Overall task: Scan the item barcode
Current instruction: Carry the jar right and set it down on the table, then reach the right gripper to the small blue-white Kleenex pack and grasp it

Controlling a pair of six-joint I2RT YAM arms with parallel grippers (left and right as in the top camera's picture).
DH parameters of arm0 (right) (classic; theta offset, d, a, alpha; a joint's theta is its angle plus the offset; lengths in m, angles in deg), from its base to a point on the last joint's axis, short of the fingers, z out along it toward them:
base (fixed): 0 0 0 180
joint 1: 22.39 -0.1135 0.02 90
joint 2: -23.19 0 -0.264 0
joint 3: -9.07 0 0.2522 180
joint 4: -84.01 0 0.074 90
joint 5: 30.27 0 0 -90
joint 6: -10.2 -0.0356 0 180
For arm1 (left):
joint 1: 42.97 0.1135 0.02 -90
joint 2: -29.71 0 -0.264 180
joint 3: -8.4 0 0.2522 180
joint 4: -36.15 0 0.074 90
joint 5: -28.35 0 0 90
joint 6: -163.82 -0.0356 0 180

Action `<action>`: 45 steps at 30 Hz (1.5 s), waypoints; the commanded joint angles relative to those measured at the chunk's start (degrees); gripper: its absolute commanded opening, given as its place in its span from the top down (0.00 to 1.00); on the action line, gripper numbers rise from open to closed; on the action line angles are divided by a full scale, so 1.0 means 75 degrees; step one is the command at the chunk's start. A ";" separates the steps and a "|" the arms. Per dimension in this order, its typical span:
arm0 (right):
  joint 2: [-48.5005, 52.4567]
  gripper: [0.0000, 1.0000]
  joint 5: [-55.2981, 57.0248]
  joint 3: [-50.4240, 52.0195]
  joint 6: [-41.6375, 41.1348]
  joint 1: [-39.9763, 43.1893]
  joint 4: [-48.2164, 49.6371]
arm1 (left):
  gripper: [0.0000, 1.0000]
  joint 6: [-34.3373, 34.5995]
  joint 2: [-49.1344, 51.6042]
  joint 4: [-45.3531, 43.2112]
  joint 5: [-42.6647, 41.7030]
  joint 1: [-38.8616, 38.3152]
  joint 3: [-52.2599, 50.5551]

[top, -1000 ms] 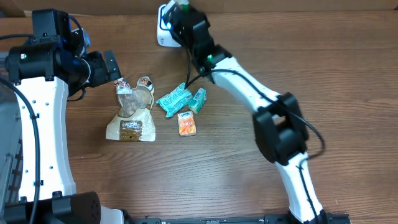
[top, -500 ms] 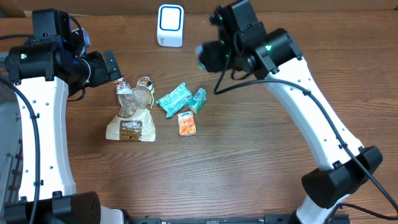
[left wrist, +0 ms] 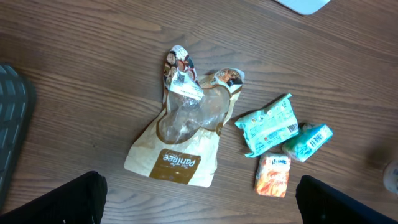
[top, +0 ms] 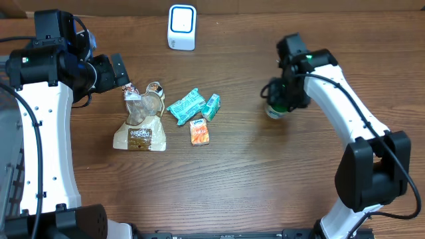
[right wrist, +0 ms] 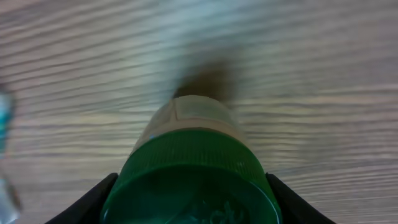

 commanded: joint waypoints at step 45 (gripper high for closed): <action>0.0032 0.28 -0.1341 0.0472 -0.5292 -0.2532 0.3118 | 0.00 -0.0055 -0.0117 -0.0009 -0.0029 0.0020 0.0052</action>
